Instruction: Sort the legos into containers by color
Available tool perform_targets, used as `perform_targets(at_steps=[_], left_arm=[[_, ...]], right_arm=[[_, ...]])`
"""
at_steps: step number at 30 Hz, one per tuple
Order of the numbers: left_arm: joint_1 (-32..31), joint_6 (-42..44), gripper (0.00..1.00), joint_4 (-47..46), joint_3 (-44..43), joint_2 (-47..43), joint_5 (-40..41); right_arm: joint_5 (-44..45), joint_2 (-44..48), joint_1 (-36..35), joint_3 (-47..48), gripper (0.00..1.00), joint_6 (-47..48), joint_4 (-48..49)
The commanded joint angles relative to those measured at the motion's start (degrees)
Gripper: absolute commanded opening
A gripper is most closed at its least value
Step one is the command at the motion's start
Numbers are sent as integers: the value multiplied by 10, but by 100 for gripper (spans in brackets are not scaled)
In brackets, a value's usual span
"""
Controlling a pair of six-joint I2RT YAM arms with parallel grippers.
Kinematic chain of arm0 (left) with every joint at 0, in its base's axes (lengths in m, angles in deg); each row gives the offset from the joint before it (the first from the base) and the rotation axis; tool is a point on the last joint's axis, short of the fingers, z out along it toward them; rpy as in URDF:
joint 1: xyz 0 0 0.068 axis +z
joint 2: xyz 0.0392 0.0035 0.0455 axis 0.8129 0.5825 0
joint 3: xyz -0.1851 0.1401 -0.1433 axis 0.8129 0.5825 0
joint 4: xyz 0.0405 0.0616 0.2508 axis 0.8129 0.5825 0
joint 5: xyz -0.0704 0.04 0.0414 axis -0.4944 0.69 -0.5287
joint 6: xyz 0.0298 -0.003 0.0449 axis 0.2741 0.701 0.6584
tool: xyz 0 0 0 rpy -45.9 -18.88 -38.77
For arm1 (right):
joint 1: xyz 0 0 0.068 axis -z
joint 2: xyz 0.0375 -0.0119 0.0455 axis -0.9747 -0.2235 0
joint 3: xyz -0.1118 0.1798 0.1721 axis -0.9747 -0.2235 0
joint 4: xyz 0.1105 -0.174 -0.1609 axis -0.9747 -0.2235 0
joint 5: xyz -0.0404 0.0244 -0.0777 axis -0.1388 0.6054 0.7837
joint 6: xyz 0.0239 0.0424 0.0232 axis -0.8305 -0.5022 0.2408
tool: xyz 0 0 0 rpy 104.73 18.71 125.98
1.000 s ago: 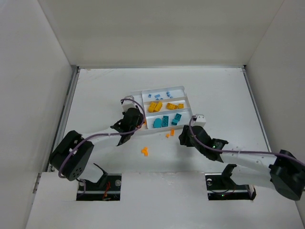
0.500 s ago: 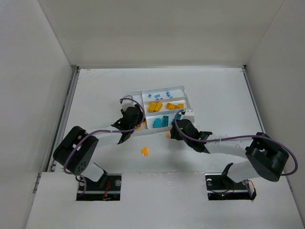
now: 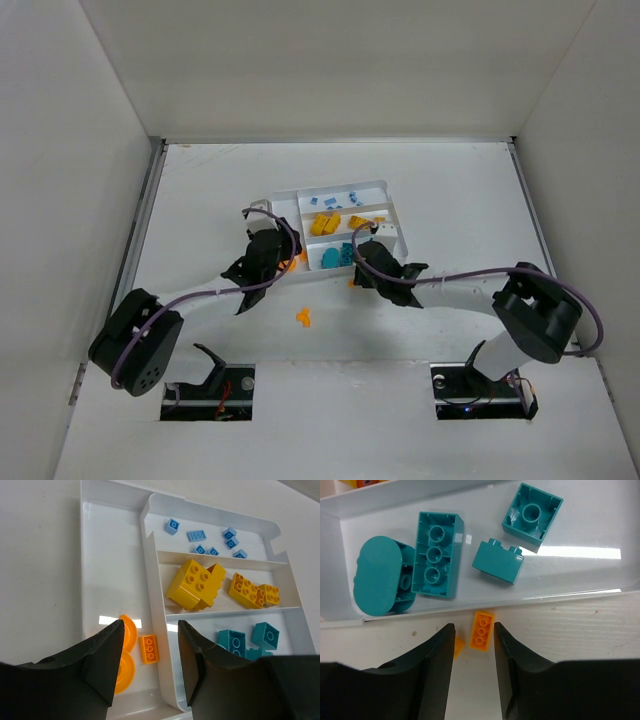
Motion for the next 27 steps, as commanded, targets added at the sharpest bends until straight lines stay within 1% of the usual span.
perform_targets(at_steps=[1,8,11,13,16,20,22,24,27], left_arm=[[-1,7,44,-31,11,-22,6],[-8,1,44,-37,12,-17,4],[-16,3,44,-38,10,-15,5],[-18,4,44,-39,10,-12,8],[-18,1,44,-40,12,-20,6],[-20,6,44,-38,13,-29,8],[-19,4,44,-34,15,-39,6],[-20,5,44,-33,17,-52,8],[-16,-7,42,-17,24,-86,8]], right_arm=[[18,-14,-2,33,42,-31,-53],[19,-32,-5,41,39,-70,-94],[14,-39,-6,39,31,-84,-97],[14,-43,-10,41,24,-88,-98],[33,-16,-22,34,19,-93,-106],[52,60,-68,29,19,-95,-157],[57,88,-84,35,19,-88,-168],[57,101,-88,47,19,-70,-157],[25,75,-83,76,19,-9,-73]])
